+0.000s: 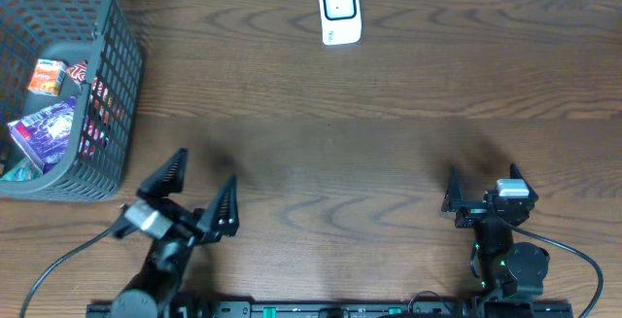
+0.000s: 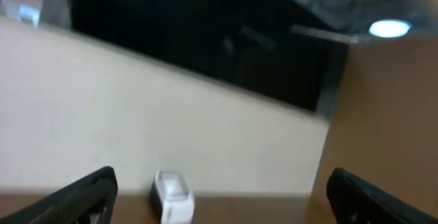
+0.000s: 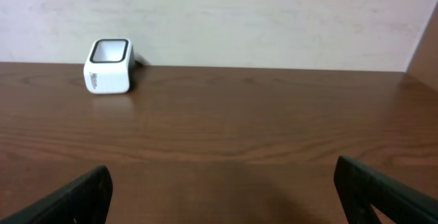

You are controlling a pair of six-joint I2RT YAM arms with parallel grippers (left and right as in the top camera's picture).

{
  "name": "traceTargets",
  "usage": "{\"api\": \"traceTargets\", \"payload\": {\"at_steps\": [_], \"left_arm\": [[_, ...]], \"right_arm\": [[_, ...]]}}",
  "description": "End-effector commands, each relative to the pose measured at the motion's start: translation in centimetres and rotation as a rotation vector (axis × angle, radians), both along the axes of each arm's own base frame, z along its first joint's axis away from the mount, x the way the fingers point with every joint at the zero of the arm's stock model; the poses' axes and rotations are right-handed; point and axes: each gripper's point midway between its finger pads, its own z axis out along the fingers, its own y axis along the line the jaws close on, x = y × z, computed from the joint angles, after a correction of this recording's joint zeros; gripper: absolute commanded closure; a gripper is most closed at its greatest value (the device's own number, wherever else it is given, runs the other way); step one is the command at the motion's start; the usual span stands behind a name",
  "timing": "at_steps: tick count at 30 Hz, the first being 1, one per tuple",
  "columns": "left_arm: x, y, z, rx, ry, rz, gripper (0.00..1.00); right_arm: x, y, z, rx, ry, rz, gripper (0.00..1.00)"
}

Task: Scan the item barcode
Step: 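Reach the left gripper into the basket toward the purple package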

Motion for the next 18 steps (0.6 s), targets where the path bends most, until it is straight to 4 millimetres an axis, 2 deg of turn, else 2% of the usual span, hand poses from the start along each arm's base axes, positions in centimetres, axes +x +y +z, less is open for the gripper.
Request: {"api": "traceTargets", "payload": {"at_steps": [1,3,5,8,10,12,14,16,18], "left_arm": [[-1.6,1.8,6.2,-0.056,-0.114,0.095,0.02],[-1.9,2.3,9.5,0.008,-0.168,0.177,0.02],[-0.7,3.2,12.8,0.091,-0.155,0.281,0.02],[3.3,5.5,16.8,0.183,-0.012,0.442,0.02],[7.1,8.3,19.2,0.246,0.154,0.575,0.03],[10.7,11.7,20.4,0.264,0.338,0.681,0.02],[14.1,14.9,20.7,0.26,0.506,0.719,0.02],[17.7,17.8,20.3,0.235,0.643,0.706,0.02],[20.1,19.1,19.1,0.231,0.728,0.658,0.02]], "right_arm": [[0.0,0.0,-0.1,-0.012,-0.001,-0.002,0.01],[0.0,0.0,-0.1,-0.012,-0.001,-0.002,0.01],[0.0,0.0,-0.1,-0.012,-0.001,-0.002,0.01],[0.0,0.0,-0.1,-0.012,-0.001,-0.002,0.01],[0.0,0.0,-0.1,-0.012,-0.001,-0.002,0.01],[0.0,0.0,-0.1,-0.012,-0.001,-0.002,0.01],[0.0,0.0,-0.1,-0.012,-0.001,-0.002,0.01],[0.0,0.0,-0.1,-0.012,-0.001,-0.002,0.01],[0.0,0.0,-0.1,-0.012,-0.001,-0.002,0.01]]}}
